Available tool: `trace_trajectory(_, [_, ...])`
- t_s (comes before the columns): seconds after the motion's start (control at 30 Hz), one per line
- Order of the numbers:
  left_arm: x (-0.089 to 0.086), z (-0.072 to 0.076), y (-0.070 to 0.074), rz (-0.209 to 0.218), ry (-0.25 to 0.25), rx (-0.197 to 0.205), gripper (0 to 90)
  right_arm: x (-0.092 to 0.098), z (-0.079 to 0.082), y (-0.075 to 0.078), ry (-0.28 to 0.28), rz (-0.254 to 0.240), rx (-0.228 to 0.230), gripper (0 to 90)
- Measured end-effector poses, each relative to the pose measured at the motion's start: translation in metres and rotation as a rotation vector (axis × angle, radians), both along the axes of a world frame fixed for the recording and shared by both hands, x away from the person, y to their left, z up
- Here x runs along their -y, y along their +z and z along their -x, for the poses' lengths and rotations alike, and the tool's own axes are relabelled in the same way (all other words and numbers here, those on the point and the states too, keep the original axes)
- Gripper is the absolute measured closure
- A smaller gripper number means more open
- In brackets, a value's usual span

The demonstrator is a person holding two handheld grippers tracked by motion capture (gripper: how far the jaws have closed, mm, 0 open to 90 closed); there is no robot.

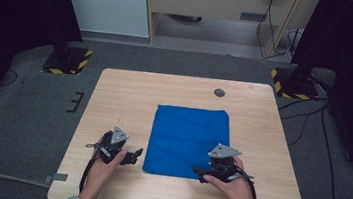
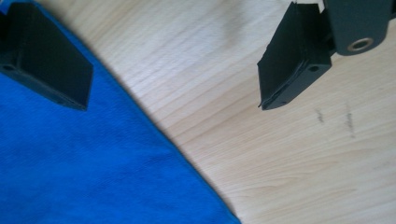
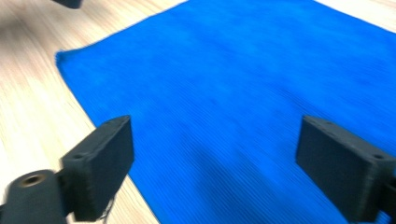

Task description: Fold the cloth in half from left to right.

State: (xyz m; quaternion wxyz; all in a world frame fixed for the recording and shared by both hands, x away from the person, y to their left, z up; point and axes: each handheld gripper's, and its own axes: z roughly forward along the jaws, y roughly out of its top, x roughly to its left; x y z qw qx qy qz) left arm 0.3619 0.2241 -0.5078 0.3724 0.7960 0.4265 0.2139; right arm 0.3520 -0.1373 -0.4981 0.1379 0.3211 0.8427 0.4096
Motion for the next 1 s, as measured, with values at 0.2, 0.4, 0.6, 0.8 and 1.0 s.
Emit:
trace_trajectory(0.2, [-0.008, 0.0, 0.001, -0.002, 0.029, 0.016, 9.6, -0.042, -0.005, -0.006, 0.062, 0.034, -0.02, 21.7])
trace_trajectory(0.4, [-0.012, 0.0, 0.001, -0.016, 0.047, 0.033, 9.6, -0.082, -0.005, -0.009, 0.123, 0.054, -0.03, 34.5])
trace_trajectory(0.6, [-0.018, -0.001, 0.002, -0.005, 0.07, 0.037, 9.7, -0.112, 0.0, -0.008, 0.194, 0.055, -0.026, 51.7])
trace_trajectory(0.8, [-0.021, -0.001, 0.002, 0.013, 0.077, 0.036, 9.7, -0.133, 0.005, -0.011, 0.24, 0.047, -0.035, 62.8])
trace_trajectory(1.0, [-0.02, -0.001, 0.001, 0.006, 0.066, 0.029, 9.7, -0.152, 0.008, -0.016, 0.251, 0.041, -0.055, 48.6])
